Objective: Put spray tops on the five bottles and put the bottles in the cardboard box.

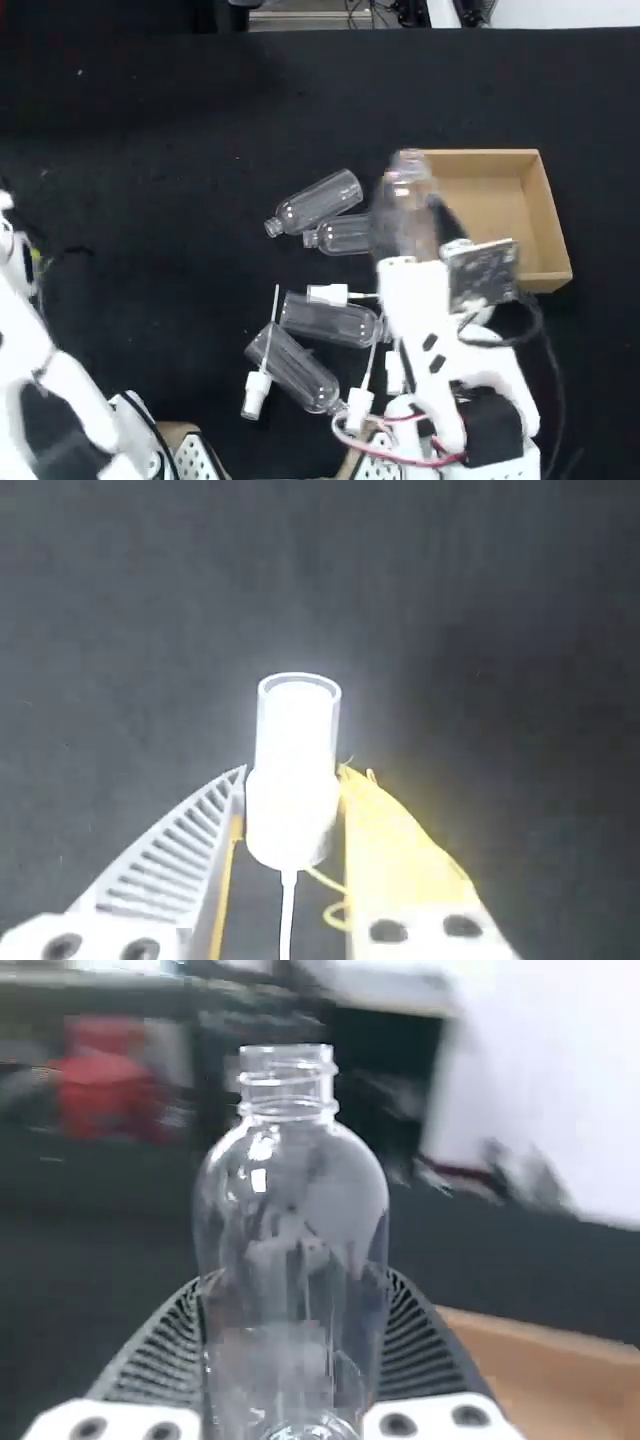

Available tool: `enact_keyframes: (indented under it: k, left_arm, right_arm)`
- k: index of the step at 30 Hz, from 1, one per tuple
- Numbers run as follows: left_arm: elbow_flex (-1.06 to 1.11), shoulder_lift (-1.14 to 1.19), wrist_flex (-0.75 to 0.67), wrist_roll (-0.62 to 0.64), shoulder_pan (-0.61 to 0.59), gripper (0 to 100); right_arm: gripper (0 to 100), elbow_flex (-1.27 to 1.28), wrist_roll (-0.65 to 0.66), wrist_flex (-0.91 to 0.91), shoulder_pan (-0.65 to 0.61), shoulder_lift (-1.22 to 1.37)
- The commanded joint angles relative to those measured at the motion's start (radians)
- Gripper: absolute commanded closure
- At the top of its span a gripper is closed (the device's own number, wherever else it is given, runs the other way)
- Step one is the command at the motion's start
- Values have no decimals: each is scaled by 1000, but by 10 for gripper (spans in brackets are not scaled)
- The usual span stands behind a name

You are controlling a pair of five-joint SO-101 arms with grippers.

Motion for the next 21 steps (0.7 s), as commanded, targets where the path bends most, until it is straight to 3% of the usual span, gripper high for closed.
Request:
enact_keyframes:
  k: [1,5,9,15,21]
  left_arm:
    - [-151,-218,8,287,156,970]
    - [-288,-296,8,502,334,970]
    - [-430,-318,-55,620,535,970]
    - [-464,-318,-361,732,805,970]
    - [-349,-328,-655,746,1013,970]
  right_arm:
    - [988,-47,9,-147,-150,-4]
    - [988,38,9,-302,-175,-7]
    - [988,134,9,-356,-175,-16]
    - [988,176,9,-353,-173,-12]
    - [988,216,8,-339,-173,-7]
